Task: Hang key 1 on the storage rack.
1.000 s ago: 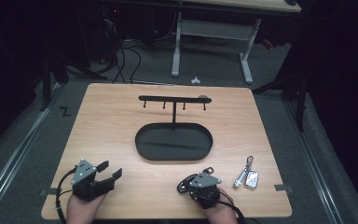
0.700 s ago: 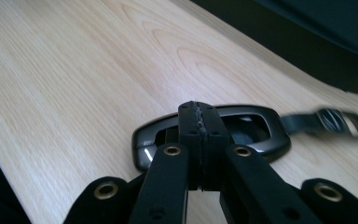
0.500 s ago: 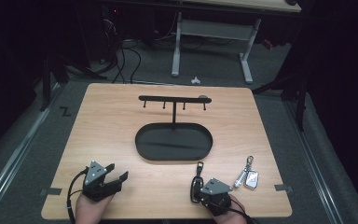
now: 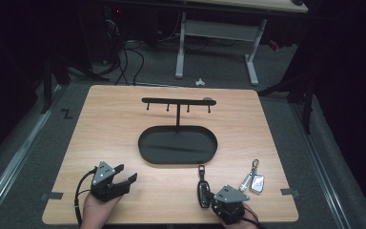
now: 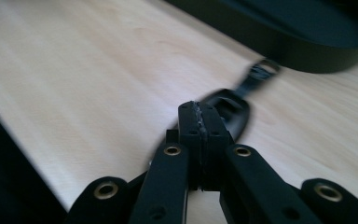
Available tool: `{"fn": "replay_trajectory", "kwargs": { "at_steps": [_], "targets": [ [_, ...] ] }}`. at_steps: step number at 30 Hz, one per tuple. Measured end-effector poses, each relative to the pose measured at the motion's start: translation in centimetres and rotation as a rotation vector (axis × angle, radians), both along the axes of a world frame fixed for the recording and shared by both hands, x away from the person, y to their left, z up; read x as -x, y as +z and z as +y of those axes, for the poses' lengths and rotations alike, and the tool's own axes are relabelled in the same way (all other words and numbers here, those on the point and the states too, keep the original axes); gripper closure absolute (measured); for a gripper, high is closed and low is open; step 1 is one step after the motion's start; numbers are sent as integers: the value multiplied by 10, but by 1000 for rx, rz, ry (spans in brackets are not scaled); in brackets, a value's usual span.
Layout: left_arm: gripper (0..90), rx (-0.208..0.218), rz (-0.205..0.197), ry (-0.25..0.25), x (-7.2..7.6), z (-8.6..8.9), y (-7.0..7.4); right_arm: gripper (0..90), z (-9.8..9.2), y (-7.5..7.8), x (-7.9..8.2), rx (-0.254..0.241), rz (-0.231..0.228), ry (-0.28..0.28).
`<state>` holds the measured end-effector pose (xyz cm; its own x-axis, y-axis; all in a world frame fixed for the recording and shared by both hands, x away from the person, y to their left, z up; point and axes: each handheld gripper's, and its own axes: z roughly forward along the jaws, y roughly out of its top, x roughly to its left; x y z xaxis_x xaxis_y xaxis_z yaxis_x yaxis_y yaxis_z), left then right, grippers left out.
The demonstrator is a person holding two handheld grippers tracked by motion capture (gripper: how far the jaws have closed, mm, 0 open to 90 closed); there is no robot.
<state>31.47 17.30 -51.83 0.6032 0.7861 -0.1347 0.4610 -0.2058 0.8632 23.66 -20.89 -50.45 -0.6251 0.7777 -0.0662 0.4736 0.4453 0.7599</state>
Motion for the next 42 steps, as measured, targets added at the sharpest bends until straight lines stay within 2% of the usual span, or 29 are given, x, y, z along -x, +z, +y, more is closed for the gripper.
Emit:
{"fn": "replay_trajectory", "kwargs": {
  "at_steps": [2, 3, 4, 6, 9, 11, 14, 20, 25, 29, 35, 38, 39, 42],
  "targets": [
    [352, 1, 1, -1, 0, 0, 0, 900, 10, -2, 2, 18, 8, 36],
    [352, 1, 1, -1, 0, 0, 0, 900, 10, -2, 2, 18, 8, 36],
    [352, -2, 0, -6, 1, -1, 0, 900, 17, -7, 3, 52, 12, 54],
    [352, -2, 2, -10, 2, -1, 0, 900, 17, -8, 3, 56, 14, 55],
    [352, -2, 5, -14, 2, 0, -1, 900, 11, -7, 3, 58, 17, 40],
    [352, -1, 7, -17, 2, 0, -1, 900, 7, -9, 2, 73, 35, 27],
    [352, 3, 8, -20, 2, 0, -1, 900, 0, -11, 2, 62, 40, 17],
    [349, 5, 12, -29, 1, -1, -2, 900, -21, -9, -2, 76, 40, -53],
    [343, 11, 4, -30, 1, 0, -1, 900, -37, -8, -9, 64, 47, -108],
    [330, 14, -2, -24, 2, 1, -1, 891, -40, -7, -9, 48, 48, -112],
    [327, 11, -6, -26, 3, 1, -1, 740, -46, 0, -10, -13, 14, -135],
    [328, 11, -5, -26, 3, 1, -1, 691, -50, 3, -13, -47, 23, -144],
    [328, 8, -9, -26, 3, 0, -1, 691, -50, 3, -13, -47, 23, -144],
    [327, -2, -7, -29, 3, 0, -1, 654, -51, 7, -21, -38, 61, -138]
  ]
}}
